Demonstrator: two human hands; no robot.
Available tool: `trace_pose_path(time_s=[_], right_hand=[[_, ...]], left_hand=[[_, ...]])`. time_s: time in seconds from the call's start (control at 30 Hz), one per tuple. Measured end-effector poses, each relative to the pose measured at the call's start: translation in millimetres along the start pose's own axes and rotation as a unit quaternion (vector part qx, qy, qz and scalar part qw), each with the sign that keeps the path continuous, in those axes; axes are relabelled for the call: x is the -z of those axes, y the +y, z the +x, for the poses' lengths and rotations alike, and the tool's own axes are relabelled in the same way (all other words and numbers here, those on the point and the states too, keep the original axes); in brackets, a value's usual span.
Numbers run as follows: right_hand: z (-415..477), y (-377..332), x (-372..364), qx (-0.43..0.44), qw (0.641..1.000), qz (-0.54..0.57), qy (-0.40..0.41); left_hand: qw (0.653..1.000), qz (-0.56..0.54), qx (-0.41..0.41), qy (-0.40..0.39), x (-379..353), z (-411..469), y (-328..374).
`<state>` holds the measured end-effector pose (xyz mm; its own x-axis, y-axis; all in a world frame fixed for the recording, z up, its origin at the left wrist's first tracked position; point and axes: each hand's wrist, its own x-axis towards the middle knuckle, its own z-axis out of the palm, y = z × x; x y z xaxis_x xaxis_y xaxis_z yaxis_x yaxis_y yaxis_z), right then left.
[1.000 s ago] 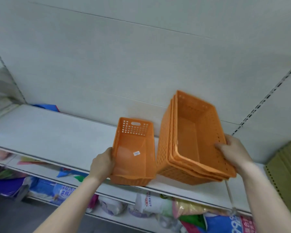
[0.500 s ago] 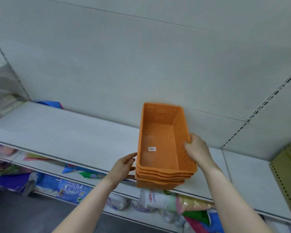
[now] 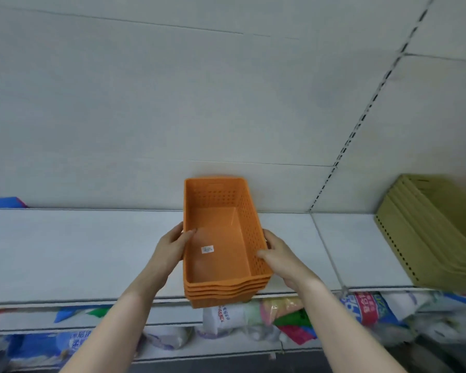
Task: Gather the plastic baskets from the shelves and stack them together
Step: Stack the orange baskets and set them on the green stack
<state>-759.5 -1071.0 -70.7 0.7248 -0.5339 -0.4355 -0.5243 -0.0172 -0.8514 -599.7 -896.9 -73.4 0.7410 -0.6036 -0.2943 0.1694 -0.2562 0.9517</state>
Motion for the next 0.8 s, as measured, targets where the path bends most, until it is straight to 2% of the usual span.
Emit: trace_pose_path(time_s=[0.1, 0.23, 0.47, 0.67, 0.8], right_hand=[[-13.3, 3.9, 18.9, 0.011, 0.999, 0.014, 0.029], [-38.0, 23.5, 67.2, -0.003, 0.995, -0.04, 0.089], [-86.4, 86.7, 180.0, 0.004, 0.975, -0.049, 0.215], [-92.1, 133.8, 273.4, 0.01, 0.973, -0.007, 0.229], [-86.0, 157.9, 318.3, 0.025, 0.987, 0.049, 0.151]], left_hand=[[1.0, 0.011, -0.011, -0.024, -17.1, -3.2, 9.2], [0.996, 0.027, -0.023, -0.078, -61.3, -17.0, 24.6], [0.989, 0.025, -0.019, -0.148, -199.0, -34.1, 27.3], [0.991, 0.023, 0.017, -0.132, -316.6, -37.1, 24.3], [0.996, 0.046, -0.002, -0.071, -365.2, -39.4, 32.8]])
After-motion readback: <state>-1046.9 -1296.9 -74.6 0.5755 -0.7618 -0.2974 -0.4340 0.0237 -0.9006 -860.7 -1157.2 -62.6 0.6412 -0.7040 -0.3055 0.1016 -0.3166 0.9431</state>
